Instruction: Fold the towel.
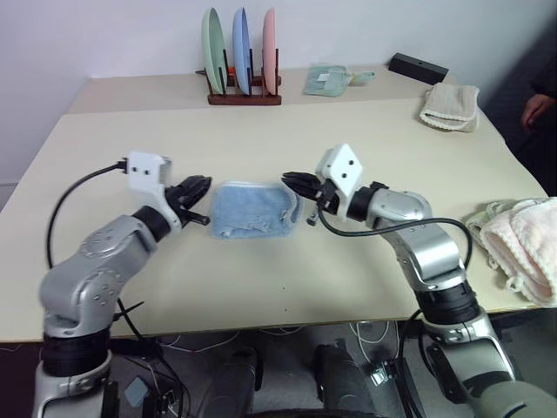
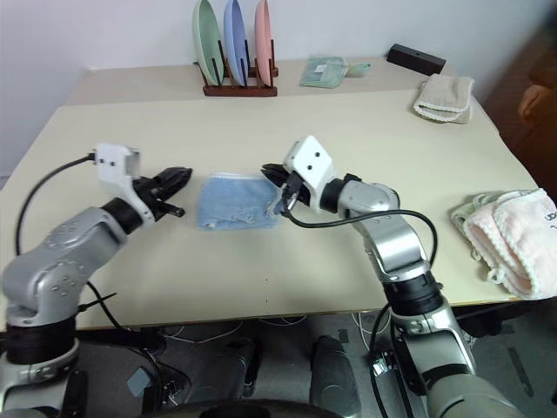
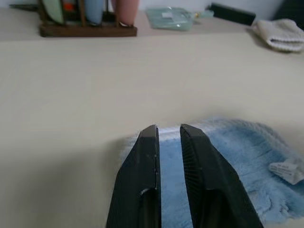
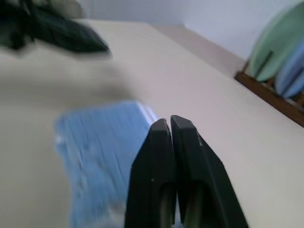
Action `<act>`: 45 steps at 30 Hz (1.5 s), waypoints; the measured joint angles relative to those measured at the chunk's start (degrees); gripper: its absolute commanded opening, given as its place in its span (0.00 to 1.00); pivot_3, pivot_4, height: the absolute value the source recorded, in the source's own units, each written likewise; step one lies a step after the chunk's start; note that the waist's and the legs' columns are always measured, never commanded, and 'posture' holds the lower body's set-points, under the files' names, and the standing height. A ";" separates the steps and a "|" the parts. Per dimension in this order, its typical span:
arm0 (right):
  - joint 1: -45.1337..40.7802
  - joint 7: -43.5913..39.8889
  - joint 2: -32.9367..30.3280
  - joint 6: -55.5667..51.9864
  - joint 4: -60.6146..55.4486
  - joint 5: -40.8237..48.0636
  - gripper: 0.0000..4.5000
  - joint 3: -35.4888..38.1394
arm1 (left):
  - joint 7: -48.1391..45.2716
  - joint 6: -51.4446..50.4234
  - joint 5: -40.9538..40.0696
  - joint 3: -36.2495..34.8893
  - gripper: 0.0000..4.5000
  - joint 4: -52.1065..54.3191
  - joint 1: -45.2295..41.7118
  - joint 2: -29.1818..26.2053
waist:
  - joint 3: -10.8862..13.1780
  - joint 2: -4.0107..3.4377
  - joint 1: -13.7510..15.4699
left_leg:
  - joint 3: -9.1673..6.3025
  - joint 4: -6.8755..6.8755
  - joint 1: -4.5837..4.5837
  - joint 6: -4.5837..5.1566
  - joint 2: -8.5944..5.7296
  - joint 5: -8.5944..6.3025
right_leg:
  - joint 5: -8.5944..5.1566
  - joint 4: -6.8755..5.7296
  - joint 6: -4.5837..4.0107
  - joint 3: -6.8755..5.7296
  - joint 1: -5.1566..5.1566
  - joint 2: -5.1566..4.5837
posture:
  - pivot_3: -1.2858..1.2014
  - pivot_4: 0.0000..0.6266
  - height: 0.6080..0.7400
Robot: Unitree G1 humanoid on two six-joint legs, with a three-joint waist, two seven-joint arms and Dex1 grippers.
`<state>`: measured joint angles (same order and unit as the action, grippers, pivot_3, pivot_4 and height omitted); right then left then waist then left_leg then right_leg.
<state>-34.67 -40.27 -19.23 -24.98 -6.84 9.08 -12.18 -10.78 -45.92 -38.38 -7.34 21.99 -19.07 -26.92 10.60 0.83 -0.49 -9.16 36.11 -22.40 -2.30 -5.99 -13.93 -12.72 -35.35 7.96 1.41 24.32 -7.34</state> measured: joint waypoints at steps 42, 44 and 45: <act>-5.39 8.92 11.86 -33.92 19.12 16.82 0.72 14.23 | -23.50 17.50 7.72 -4.62 0.12 7.61 21.82 -7.51 | 0.01 -0.12 -0.63 | 0.11 -0.12 -0.01 -0.07 0.65 0.03 | 0.20 0.00 -0.27 0.02 0.19 0.40 | 0.52 0.24 0.97; -5.76 8.38 12.73 -33.72 19.66 17.05 0.49 13.55 | -23.50 17.48 7.61 -4.61 0.12 8.21 21.80 -7.28 | 0.01 -0.13 -0.63 | 0.11 -0.12 -0.01 -0.07 0.69 0.02 | 0.22 0.00 -0.32 0.02 0.21 0.47 | 0.52 0.24 0.97; -5.85 8.29 12.86 -33.71 19.68 17.12 0.36 13.43 | -23.45 17.47 7.61 -4.61 0.12 8.37 21.80 -7.26 | 0.01 -0.13 -0.63 | 0.11 -0.13 -0.01 -0.07 0.69 0.02 | 0.23 0.00 -0.33 0.02 0.21 0.48 | 0.52 0.24 0.97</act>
<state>-40.52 -31.98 -6.38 -58.69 12.84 26.21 1.25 -34.23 -28.45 -30.77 -11.95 30.36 2.73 -34.18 10.61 0.70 -1.12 -9.05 35.98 -22.41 -2.38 -5.30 -13.91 -12.49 -35.35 7.63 1.43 24.54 -6.86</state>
